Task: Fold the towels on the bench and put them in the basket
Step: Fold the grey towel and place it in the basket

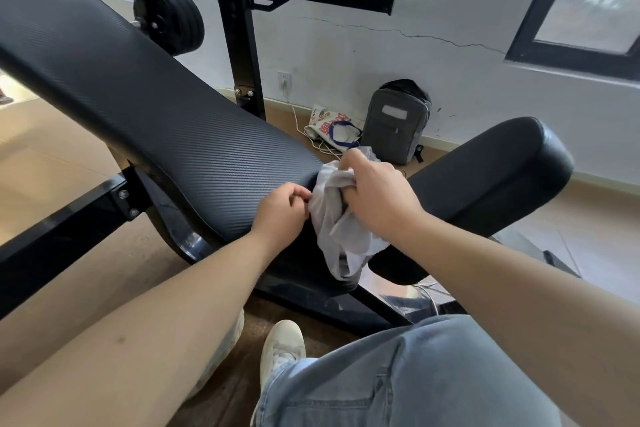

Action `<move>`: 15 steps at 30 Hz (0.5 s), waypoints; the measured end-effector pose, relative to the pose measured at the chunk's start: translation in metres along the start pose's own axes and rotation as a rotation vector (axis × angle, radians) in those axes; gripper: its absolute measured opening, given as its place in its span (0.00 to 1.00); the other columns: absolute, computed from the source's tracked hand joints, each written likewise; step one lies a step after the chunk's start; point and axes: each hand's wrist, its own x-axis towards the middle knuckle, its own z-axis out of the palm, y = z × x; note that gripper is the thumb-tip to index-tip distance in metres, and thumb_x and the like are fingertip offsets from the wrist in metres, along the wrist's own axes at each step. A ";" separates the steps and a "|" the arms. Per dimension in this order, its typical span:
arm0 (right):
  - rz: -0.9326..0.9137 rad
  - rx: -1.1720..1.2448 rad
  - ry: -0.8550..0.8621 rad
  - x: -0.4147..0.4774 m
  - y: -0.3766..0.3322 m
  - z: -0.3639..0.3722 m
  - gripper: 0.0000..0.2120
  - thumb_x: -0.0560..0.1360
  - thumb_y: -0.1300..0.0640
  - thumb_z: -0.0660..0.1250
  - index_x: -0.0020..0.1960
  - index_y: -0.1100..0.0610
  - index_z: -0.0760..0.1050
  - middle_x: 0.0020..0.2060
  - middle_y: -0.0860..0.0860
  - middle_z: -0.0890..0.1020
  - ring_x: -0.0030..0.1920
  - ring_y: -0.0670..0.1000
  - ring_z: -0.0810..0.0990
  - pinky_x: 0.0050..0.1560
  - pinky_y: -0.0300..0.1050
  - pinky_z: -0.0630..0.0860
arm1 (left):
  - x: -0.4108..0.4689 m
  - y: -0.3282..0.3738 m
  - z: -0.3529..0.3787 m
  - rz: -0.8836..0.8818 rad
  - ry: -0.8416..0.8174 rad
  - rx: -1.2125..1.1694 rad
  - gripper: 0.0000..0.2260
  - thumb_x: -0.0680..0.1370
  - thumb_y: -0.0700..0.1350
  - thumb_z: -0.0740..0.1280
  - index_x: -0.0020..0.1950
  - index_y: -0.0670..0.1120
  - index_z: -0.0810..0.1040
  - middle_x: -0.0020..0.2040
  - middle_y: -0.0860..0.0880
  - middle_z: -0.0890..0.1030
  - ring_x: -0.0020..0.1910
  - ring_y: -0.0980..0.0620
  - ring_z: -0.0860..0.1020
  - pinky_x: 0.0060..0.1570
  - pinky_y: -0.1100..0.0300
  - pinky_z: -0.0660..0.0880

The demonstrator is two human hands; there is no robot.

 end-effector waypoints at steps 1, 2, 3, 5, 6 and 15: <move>0.002 -0.070 -0.076 0.000 0.003 -0.002 0.12 0.77 0.56 0.63 0.60 0.53 0.70 0.49 0.54 0.78 0.47 0.60 0.78 0.43 0.55 0.78 | -0.001 0.003 -0.002 0.009 -0.019 0.029 0.09 0.80 0.43 0.61 0.52 0.54 0.79 0.46 0.54 0.82 0.49 0.52 0.80 0.44 0.60 0.73; 0.009 -0.147 -0.152 -0.001 0.007 -0.004 0.15 0.76 0.54 0.65 0.61 0.52 0.71 0.53 0.53 0.77 0.52 0.59 0.77 0.46 0.55 0.79 | -0.003 0.007 -0.003 0.024 -0.044 0.068 0.09 0.80 0.44 0.62 0.55 0.55 0.78 0.48 0.54 0.81 0.50 0.53 0.78 0.45 0.59 0.71; 0.028 -0.216 -0.221 -0.003 0.009 -0.005 0.17 0.74 0.53 0.66 0.62 0.51 0.71 0.56 0.53 0.76 0.55 0.58 0.76 0.48 0.55 0.79 | -0.005 0.008 -0.004 0.052 -0.070 0.092 0.10 0.80 0.45 0.63 0.59 0.54 0.77 0.52 0.53 0.80 0.52 0.53 0.77 0.48 0.60 0.70; 0.077 -0.299 -0.311 -0.004 0.014 -0.007 0.17 0.74 0.54 0.65 0.62 0.50 0.71 0.56 0.53 0.74 0.55 0.57 0.75 0.48 0.53 0.79 | -0.011 0.009 -0.004 0.149 -0.116 0.120 0.14 0.80 0.48 0.65 0.66 0.54 0.75 0.59 0.51 0.75 0.57 0.53 0.76 0.55 0.60 0.69; 0.092 -0.340 -0.334 -0.004 0.015 -0.010 0.15 0.75 0.55 0.65 0.61 0.50 0.72 0.55 0.53 0.74 0.54 0.56 0.74 0.46 0.51 0.78 | -0.014 0.009 -0.002 0.205 -0.133 0.135 0.17 0.79 0.50 0.67 0.68 0.54 0.73 0.63 0.51 0.73 0.60 0.53 0.74 0.58 0.60 0.69; -0.393 -0.459 0.261 -0.001 0.003 -0.019 0.07 0.69 0.63 0.65 0.46 0.57 0.75 0.44 0.56 0.76 0.42 0.59 0.75 0.26 0.47 0.68 | -0.015 0.031 0.011 0.385 0.099 0.122 0.11 0.73 0.55 0.70 0.36 0.53 0.71 0.37 0.54 0.75 0.39 0.52 0.73 0.40 0.56 0.70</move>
